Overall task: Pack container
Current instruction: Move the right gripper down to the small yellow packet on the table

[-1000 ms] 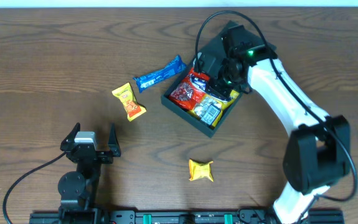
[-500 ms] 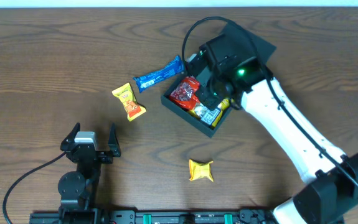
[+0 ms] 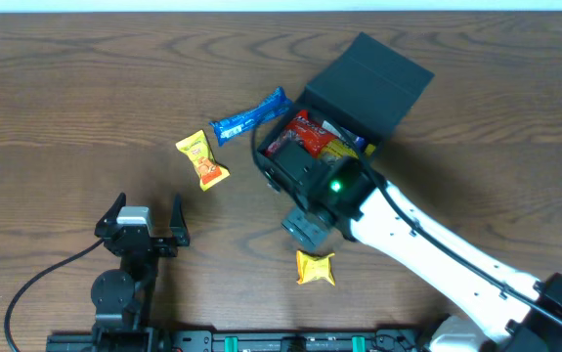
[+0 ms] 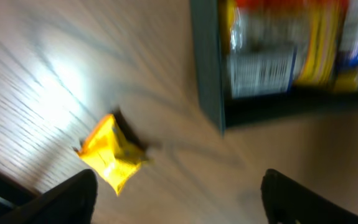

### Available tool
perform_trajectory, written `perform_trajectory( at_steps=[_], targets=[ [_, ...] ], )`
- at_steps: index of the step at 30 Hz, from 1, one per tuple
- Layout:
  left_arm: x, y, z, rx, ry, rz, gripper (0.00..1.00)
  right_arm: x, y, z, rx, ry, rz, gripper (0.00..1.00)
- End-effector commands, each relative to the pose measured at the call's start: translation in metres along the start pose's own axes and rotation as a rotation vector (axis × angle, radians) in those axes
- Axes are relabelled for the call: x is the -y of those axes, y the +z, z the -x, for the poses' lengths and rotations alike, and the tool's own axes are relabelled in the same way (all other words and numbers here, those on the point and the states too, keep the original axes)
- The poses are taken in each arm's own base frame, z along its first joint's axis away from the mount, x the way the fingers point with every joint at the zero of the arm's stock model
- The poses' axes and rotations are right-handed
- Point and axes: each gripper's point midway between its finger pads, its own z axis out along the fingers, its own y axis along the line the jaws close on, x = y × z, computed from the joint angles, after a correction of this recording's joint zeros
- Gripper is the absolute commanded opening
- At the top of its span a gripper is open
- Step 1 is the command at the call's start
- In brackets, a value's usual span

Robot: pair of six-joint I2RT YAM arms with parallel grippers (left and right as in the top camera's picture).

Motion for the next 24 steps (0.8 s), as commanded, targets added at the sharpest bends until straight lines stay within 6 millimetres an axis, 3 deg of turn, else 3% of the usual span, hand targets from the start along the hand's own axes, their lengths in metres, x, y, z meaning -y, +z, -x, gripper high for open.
perform_trajectory(
  at_steps=[1, 5, 6, 7, 10, 12, 14, 17, 19, 22, 24],
  targets=[
    [0.001, 0.001, -0.017, -0.055, -0.002, -0.008, 0.95, 0.002, 0.007, -0.026, -0.016, 0.179, -0.034, 0.90],
    [0.001, 0.001, -0.017, -0.055, -0.002, -0.008, 0.95, -0.018, 0.011, -0.050, 0.006, 0.381, 0.056, 0.90],
    [0.001, 0.001, -0.017, -0.055, -0.002, -0.007, 0.95, -0.023, 0.012, -0.054, 0.009, 0.373, 0.082, 0.95],
    [0.001, 0.001, -0.017, -0.055, -0.002, -0.007, 0.95, -0.028, 0.013, -0.059, 0.014, 0.304, 0.103, 0.99],
    [0.001, 0.001, -0.017, -0.055, -0.002, -0.008, 0.95, -0.048, 0.016, -0.064, 0.052, 0.002, 0.169, 0.99],
    [0.001, 0.001, -0.017, -0.055, -0.002, -0.007, 0.95, -0.068, 0.011, -0.056, 0.099, -0.109, 0.264, 0.99],
    [0.001, 0.001, -0.017, -0.055, -0.002, -0.007, 0.95, -0.072, 0.009, -0.044, 0.154, -0.149, 0.278, 0.99],
    [0.001, 0.001, -0.017, -0.055, -0.002, -0.007, 0.95, -0.080, 0.008, -0.032, 0.232, -0.385, 0.289, 0.99],
    [0.001, 0.001, -0.017, -0.055, -0.002, -0.007, 0.95, -0.087, 0.010, -0.035, 0.242, -0.567, 0.320, 0.97],
    [0.001, 0.001, -0.017, -0.055, -0.002, -0.007, 0.95, -0.080, 0.023, -0.042, 0.196, -0.660, 0.341, 0.93],
    [0.001, 0.001, -0.017, -0.055, -0.002, -0.007, 0.95, -0.065, 0.033, -0.047, 0.137, -0.604, 0.352, 0.87]
  ],
)
